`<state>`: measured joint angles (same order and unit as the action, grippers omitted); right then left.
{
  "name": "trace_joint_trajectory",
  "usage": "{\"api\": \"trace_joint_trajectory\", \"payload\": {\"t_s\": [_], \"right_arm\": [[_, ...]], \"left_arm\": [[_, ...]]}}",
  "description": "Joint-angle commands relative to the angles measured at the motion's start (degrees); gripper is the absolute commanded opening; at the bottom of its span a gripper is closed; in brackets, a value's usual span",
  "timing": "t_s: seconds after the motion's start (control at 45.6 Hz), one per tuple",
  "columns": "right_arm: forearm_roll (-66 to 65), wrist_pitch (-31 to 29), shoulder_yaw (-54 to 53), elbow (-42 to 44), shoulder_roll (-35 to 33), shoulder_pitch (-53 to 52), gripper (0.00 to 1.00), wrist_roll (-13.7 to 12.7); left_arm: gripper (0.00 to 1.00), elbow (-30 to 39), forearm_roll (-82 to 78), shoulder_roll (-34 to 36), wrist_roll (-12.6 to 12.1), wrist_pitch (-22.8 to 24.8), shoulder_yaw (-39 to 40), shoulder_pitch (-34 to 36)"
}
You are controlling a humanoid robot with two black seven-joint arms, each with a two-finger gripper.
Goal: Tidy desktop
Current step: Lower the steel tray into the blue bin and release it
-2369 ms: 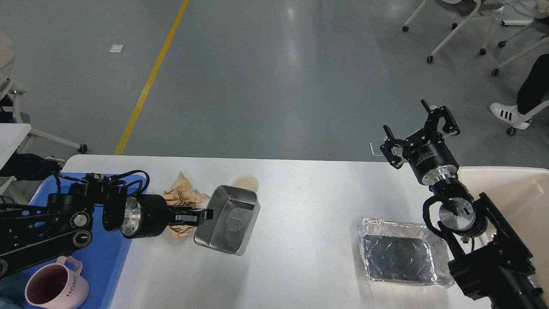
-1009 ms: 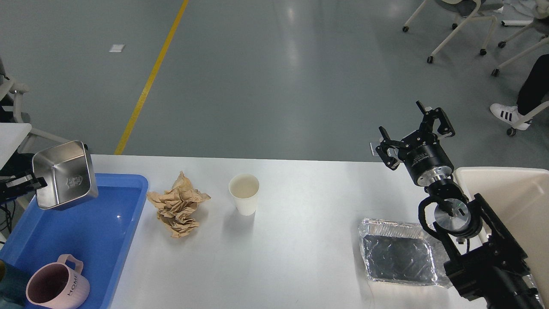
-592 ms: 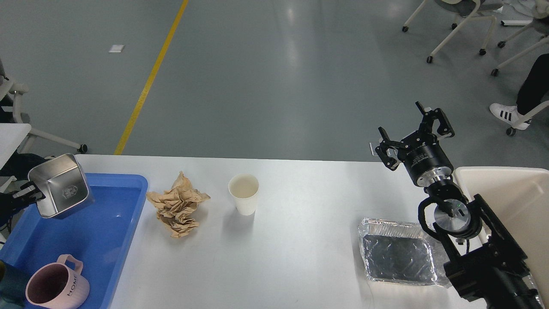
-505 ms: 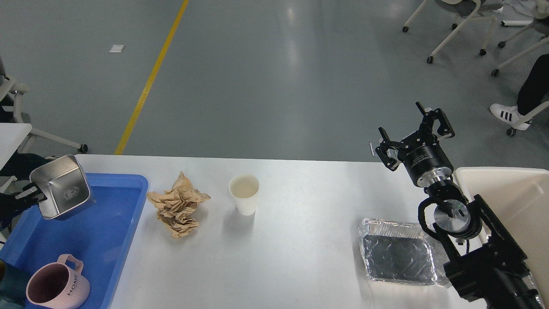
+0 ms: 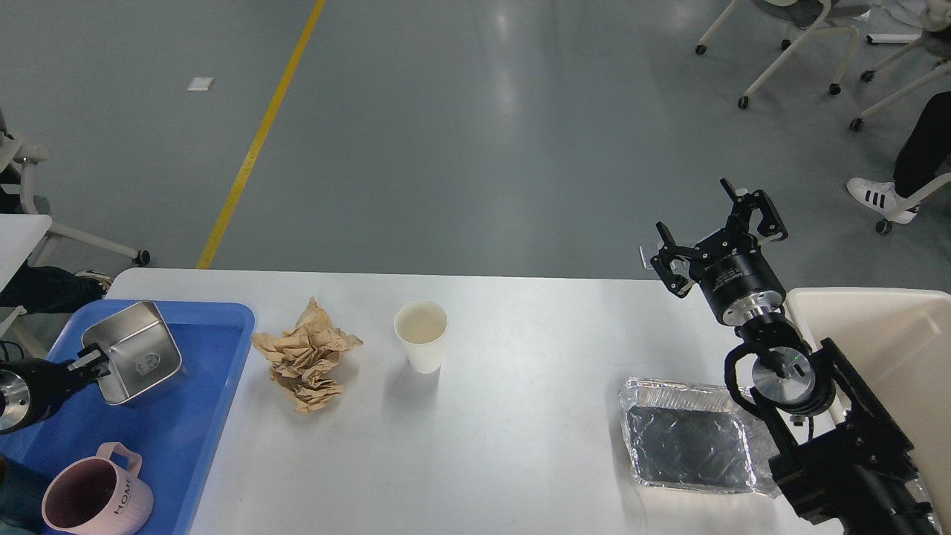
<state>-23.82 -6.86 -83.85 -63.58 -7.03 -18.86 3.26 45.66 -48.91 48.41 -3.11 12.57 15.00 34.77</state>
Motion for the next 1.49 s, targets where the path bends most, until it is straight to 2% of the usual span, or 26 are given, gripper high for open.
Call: {"api": "trace_joint_trajectory", "payload": {"t_s": [0.0,0.066,0.219,0.329,0.483,0.724,1.47], "right_arm": [[0.00,0.01,0.01,0.03,0.00,0.06,1.00,-0.01],[0.00,0.01,0.09,-0.05,0.00,0.06,1.00,-0.01],[0.00,0.01,0.09,-0.05,0.00,0.06,1.00,-0.01],[0.00,0.09,0.09,-0.14,0.17,0.06,1.00,-0.01],[0.00,0.18,0.09,-0.14,0.79,0.14,1.00,-0.01],[0.00,0.09,0.09,-0.14,0.88,0.14,1.00,-0.01],[0.00,0.01,0.01,-0.41,0.97,0.85,1.00,0.08]], "left_arm": [[0.67,-0.04,0.05,-2.00,-0.05,-0.17,0.47,-0.50],[0.79,-0.04,0.05,-2.26,0.65,-0.26,0.64,-0.50],[0.80,-0.04,0.05,-2.09,1.71,-0.88,0.56,-0.76],[0.90,-0.04,0.05,-1.83,1.71,-0.88,0.47,-1.11],[0.95,0.04,-0.04,-1.56,1.79,-0.88,0.56,-1.55],[0.97,0.04,-0.13,-1.38,1.88,-2.19,0.47,-1.64],[0.97,0.13,0.05,-0.59,1.36,-2.02,0.56,-1.64]]}}
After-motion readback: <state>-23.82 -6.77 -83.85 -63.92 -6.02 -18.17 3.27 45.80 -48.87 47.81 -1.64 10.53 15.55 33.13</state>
